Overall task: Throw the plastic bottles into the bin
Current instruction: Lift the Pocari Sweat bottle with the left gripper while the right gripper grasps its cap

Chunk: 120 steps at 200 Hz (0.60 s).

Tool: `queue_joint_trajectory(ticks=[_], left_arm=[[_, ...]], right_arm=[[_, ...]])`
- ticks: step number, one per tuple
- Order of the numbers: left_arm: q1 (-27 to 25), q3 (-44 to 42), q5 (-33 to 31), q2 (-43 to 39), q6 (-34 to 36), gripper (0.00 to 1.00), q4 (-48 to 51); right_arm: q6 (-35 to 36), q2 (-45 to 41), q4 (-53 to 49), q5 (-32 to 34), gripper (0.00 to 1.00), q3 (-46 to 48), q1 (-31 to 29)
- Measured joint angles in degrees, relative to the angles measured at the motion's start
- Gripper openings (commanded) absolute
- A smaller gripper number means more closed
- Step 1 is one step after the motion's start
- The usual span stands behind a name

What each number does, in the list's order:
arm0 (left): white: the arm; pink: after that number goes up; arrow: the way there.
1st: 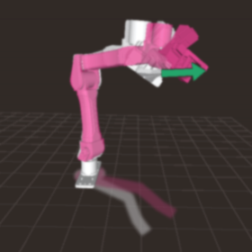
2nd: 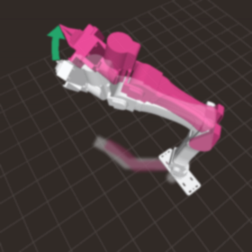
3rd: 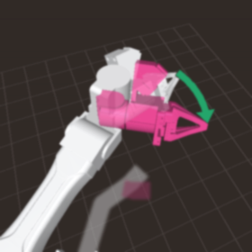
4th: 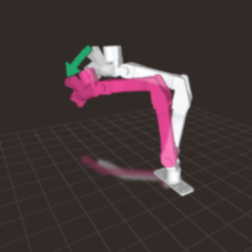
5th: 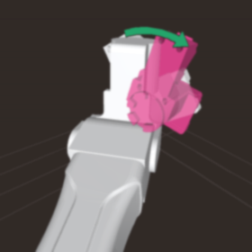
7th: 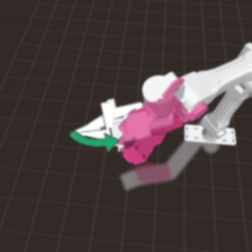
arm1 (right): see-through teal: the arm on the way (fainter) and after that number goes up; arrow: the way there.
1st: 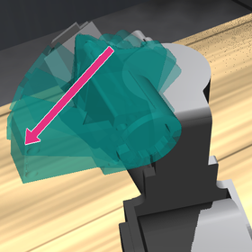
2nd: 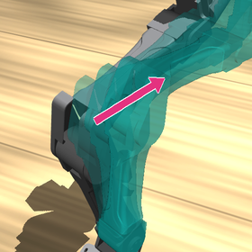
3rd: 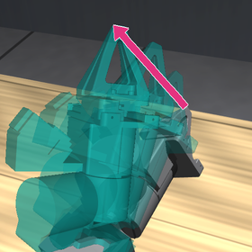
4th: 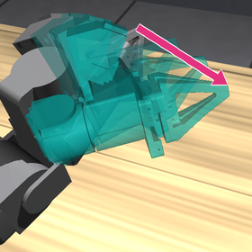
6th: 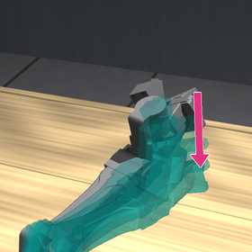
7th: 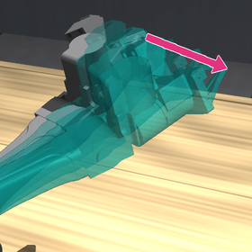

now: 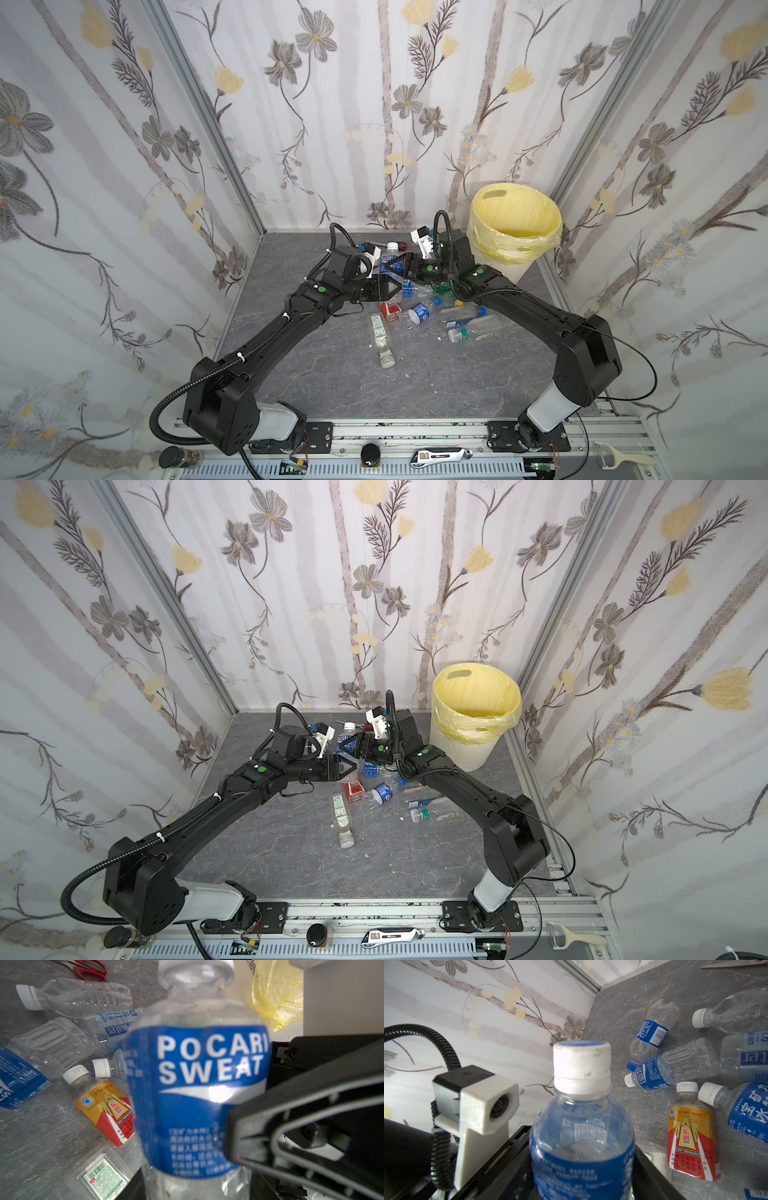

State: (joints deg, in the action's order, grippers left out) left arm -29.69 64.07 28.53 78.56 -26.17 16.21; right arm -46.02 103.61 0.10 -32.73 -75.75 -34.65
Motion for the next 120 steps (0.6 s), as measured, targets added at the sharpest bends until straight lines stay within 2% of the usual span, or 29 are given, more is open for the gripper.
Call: queue_joint_trajectory(ticks=[45, 120], left_arm=[[-0.07, 0.07, -0.35, 0.2, -0.68, 0.61, -0.04], [-0.26, 0.07, -0.13, 0.26, -0.63, 0.71, -0.17]], right_arm=[[-1.05, 0.22, 0.74, -0.33, 0.52, 0.46, 0.2], [-1.49, 0.22, 2.34, -1.16, 0.47, 1.22, 0.9]])
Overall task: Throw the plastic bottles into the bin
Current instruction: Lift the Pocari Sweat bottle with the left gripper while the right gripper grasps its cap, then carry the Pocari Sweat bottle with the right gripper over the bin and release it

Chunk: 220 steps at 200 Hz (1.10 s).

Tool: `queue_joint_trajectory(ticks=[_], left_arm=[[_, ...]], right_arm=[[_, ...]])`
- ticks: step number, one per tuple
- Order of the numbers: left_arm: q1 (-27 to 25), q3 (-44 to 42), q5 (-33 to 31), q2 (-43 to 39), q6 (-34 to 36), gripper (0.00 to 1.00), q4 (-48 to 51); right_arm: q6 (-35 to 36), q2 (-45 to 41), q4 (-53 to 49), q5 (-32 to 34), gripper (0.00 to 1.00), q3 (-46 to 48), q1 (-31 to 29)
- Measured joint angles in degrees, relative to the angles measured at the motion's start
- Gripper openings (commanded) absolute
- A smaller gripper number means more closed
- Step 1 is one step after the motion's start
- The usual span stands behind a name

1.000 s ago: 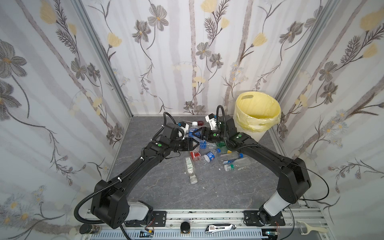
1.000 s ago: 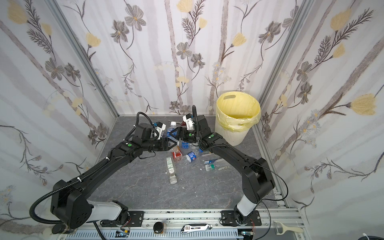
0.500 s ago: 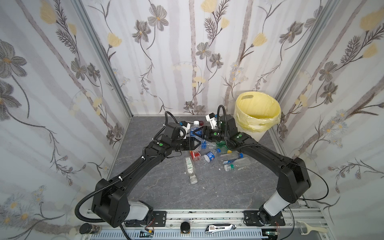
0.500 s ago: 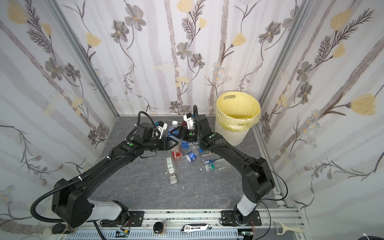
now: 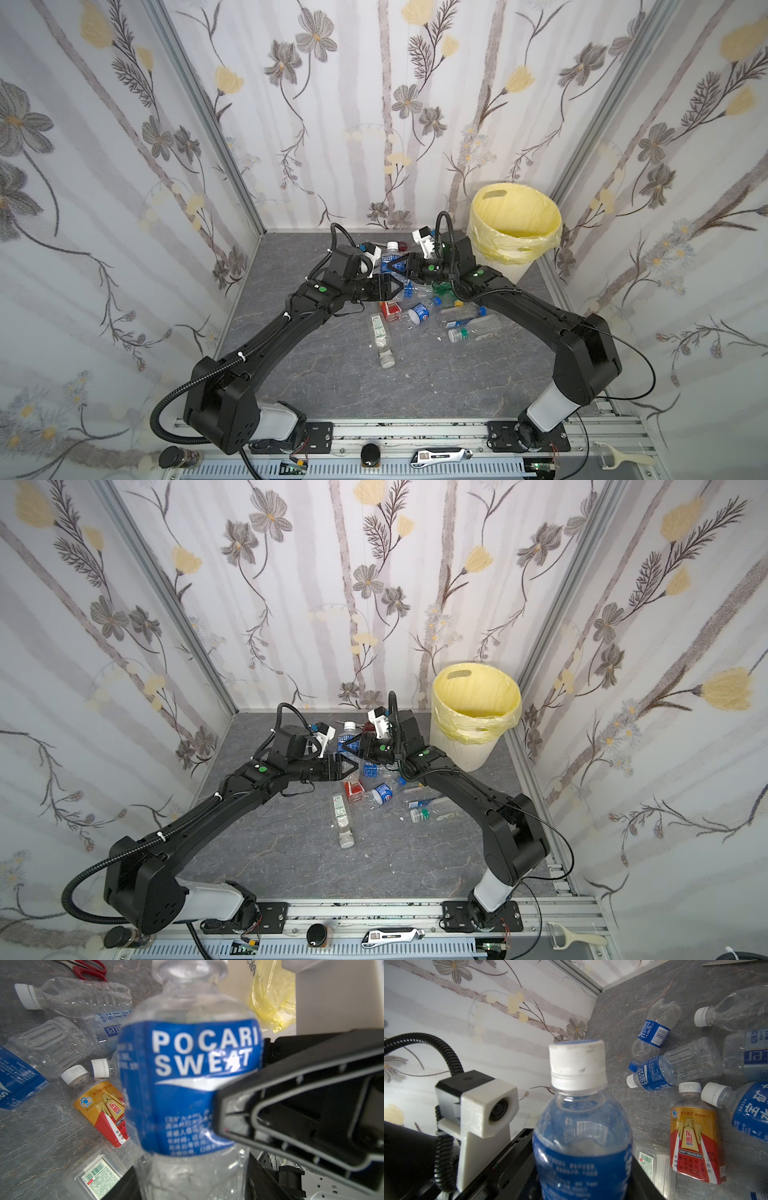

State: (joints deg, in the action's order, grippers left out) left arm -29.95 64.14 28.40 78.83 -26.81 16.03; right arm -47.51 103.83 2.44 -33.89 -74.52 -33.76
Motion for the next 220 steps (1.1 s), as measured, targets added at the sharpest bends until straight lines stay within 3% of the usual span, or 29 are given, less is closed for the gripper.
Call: queue_joint_trajectory(ticks=[56, 93, 154, 220], left_arm=[[-0.09, -0.07, 0.11, -0.61, 0.0, 0.83, -0.39], [-0.09, -0.09, 0.07, -1.99, 0.07, 1.0, -0.39], [-0.17, 5.18, -0.17, -2.56, 1.01, 1.0, -0.37], [-5.31, 24.39, -2.27, 5.92, 4.02, 1.0, -1.22]], right_arm=[[0.02, 0.0, 0.09, 0.04, 0.46, 0.24, 1.9], [0.76, -0.24, -1.4, 1.07, 0.46, -1.18, 4.22], [4.96, -4.13, -7.76, 1.81, 0.46, -8.04, 11.45], [6.8, -10.23, -12.98, 2.34, 0.46, -17.75, 25.7]])
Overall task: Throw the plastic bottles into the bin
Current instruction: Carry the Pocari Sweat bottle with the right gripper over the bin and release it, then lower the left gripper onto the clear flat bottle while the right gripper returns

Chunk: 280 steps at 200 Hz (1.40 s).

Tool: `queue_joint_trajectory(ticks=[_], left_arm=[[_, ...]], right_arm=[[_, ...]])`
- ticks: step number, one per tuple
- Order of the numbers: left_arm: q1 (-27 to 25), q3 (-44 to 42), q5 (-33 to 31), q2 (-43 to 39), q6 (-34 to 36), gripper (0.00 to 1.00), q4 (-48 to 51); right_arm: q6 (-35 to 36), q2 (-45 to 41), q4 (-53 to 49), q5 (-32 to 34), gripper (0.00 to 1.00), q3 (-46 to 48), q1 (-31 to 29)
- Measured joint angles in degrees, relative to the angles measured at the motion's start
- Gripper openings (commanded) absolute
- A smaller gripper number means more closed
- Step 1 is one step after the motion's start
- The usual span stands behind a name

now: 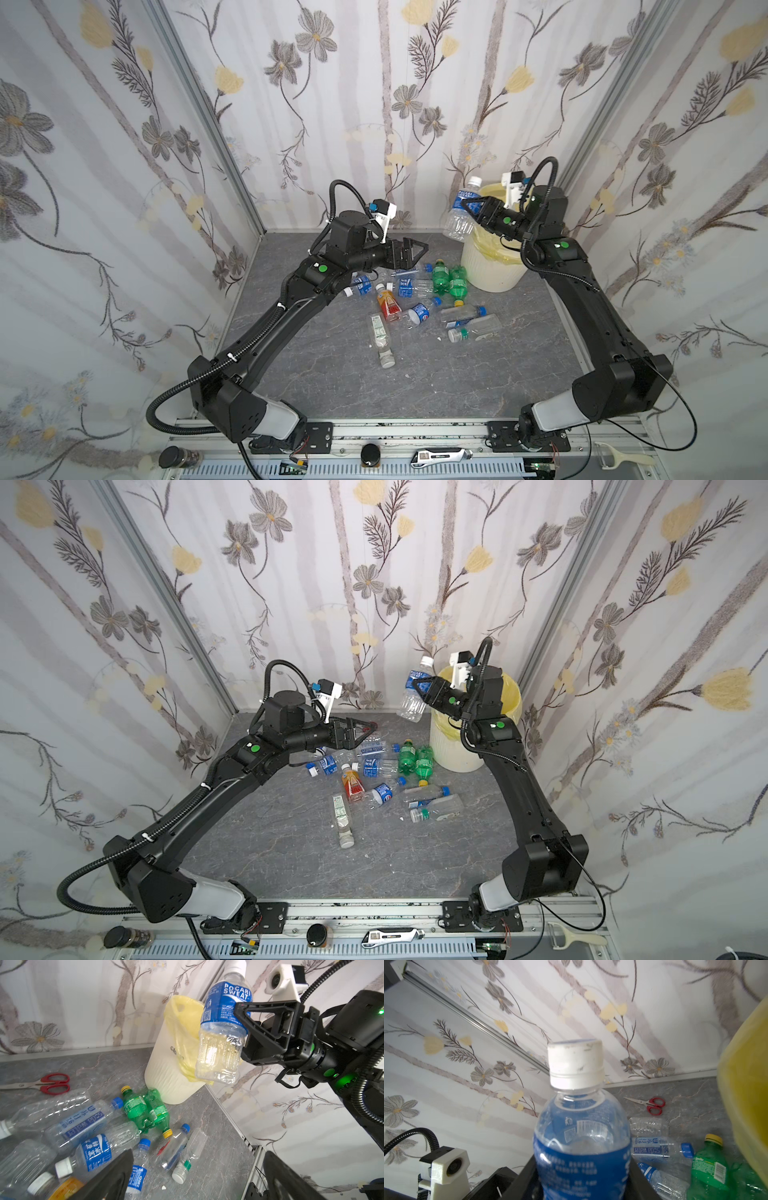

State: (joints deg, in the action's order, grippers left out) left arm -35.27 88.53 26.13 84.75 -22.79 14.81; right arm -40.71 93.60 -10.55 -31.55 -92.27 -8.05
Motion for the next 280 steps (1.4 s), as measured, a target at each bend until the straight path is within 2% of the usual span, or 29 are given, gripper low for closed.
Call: queue_joint_trajectory(ticks=[54, 98, 105, 120, 138, 152, 195, 235, 280], left_arm=[[-5.33, 12.44, -1.57, 7.78, 3.39, 1.0, 0.02], [-7.39, 14.23, -3.19, 9.29, 5.55, 1.0, 0.07], [-7.39, 14.21, -3.54, 9.4, 6.05, 1.0, 0.07], [-7.43, 13.81, -4.04, 9.44, 6.19, 1.0, 0.0], [-7.54, 12.52, -4.31, 9.35, 6.36, 1.0, 0.02], [-7.56, 11.02, -4.92, 8.87, 6.54, 1.0, 0.15], [-7.65, 8.0, -6.47, 7.65, 7.41, 1.0, 0.07], [-7.76, 6.23, -8.22, 8.28, 7.37, 1.0, 0.04], [-7.69, 0.28, -14.47, 6.03, 4.61, 1.0, 0.0]], right_arm=[[-0.42, -7.41, -0.7, 0.63, 0.46, -9.11, 12.22], [-0.42, -10.6, 4.66, 3.67, 0.51, -7.39, 16.15], [-0.57, -9.81, 5.6, 4.48, 0.55, -6.32, 16.63], [-1.01, -5.84, 6.03, 6.51, 0.72, -4.44, 17.64], [-2.36, 1.51, 2.58, 7.72, 0.88, -2.84, 19.58], [-3.65, 3.23, -1.92, 8.22, 0.99, -0.61, 20.39], [-3.63, -3.91, 1.18, 8.11, 1.0, 1.55, 20.33], [-3.61, -5.42, 2.67, 8.09, 1.0, 5.18, 19.5], [-0.7, -8.92, 2.58, 8.48, 1.0, 7.54, 13.16]])
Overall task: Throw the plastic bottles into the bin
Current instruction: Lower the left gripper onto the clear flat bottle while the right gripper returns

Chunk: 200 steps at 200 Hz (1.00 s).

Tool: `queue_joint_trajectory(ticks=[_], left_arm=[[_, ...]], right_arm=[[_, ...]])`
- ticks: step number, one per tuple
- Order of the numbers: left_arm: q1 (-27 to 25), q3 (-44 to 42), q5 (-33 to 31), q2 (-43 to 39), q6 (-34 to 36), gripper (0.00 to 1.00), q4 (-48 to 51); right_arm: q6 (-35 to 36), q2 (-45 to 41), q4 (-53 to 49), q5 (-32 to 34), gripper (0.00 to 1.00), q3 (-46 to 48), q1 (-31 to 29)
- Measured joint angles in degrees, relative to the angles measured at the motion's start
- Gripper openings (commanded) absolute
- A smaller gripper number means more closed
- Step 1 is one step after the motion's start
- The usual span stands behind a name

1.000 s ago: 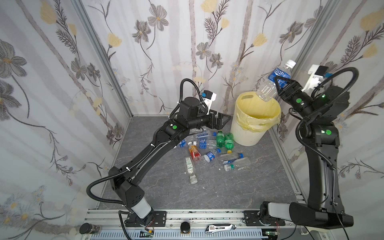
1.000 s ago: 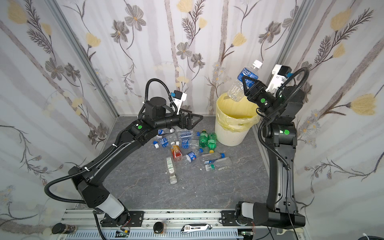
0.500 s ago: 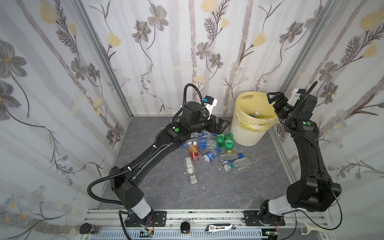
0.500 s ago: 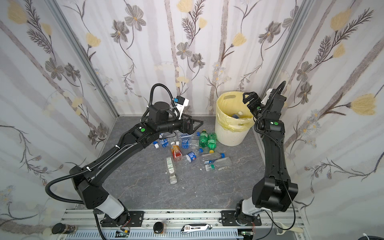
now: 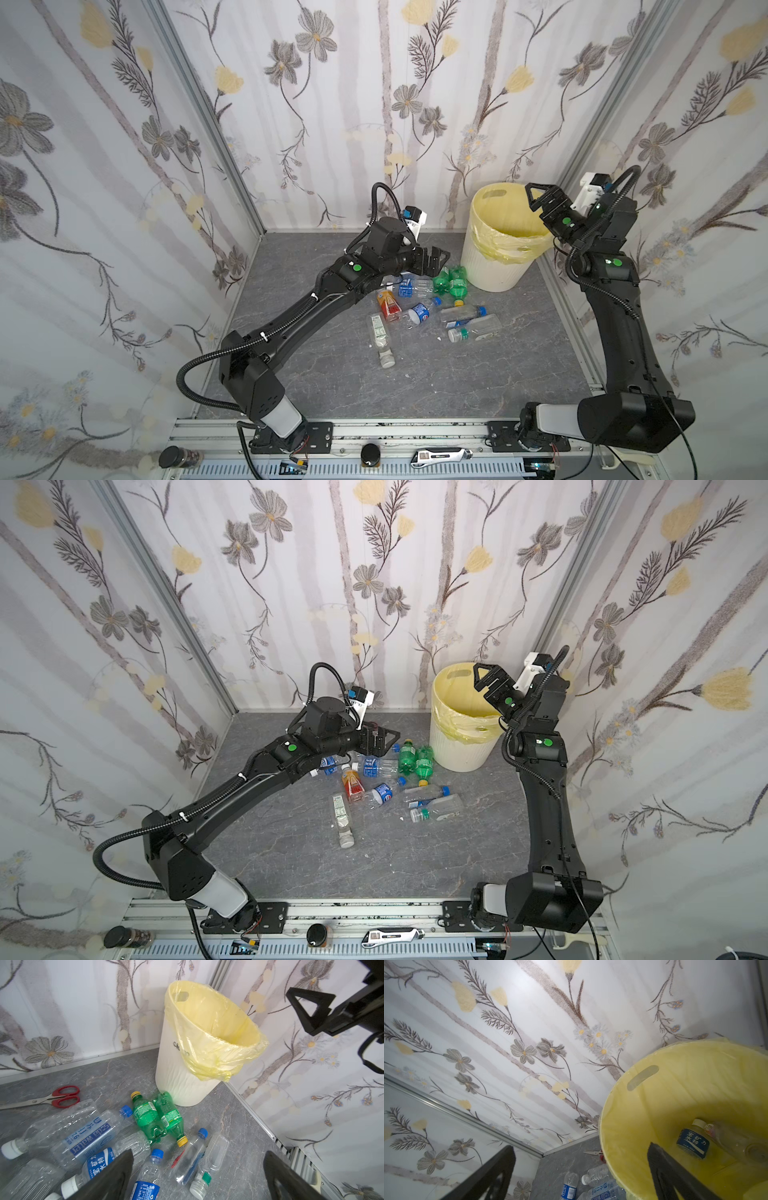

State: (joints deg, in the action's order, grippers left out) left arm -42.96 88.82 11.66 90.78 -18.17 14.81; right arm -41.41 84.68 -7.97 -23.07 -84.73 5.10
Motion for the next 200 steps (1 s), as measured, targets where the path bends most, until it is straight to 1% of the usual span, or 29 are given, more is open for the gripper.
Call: queue_joint_trajectory(ticks=[24, 37, 49, 105, 125, 165, 182, 200], left_arm=[[0.2, -4.24, -2.73, -2.03, -2.82, 1.0, 0.09], [0.2, -7.08, -4.72, -3.41, -4.63, 1.0, 0.24], [0.22, -9.7, -6.95, -4.72, -6.45, 1.0, 0.81], [0.44, -24.04, -14.64, -12.9, -14.29, 1.0, 3.91], [1.03, -28.65, -15.82, -15.28, -16.35, 1.0, 5.22], [2.97, -36.39, -17.05, -20.33, -19.78, 1.0, 7.02], [3.06, -38.38, -16.98, -20.63, -20.98, 1.0, 7.02], [3.08, -39.76, -16.96, -19.61, -21.75, 1.0, 7.34]], right_arm=[[2.32, -1.75, -1.33, 1.66, 1.0, 1.77, -4.68], [4.02, -3.04, -2.47, 3.98, 1.0, 3.13, -7.78], [5.44, -4.17, -3.15, 4.5, 1.0, 4.48, -10.47], [11.39, -9.2, -6.01, 13.09, 1.0, 12.22, -23.06], [12.98, -9.99, -6.75, 15.93, 1.0, 15.37, -27.74], [17.03, -10.38, -6.93, 21.33, 1.0, 21.55, -39.17], [18.4, -10.38, -6.69, 24.04, 1.0, 24.83, -43.45], [19.43, -10.38, -5.86, 25.51, 1.0, 28.22, -46.45]])
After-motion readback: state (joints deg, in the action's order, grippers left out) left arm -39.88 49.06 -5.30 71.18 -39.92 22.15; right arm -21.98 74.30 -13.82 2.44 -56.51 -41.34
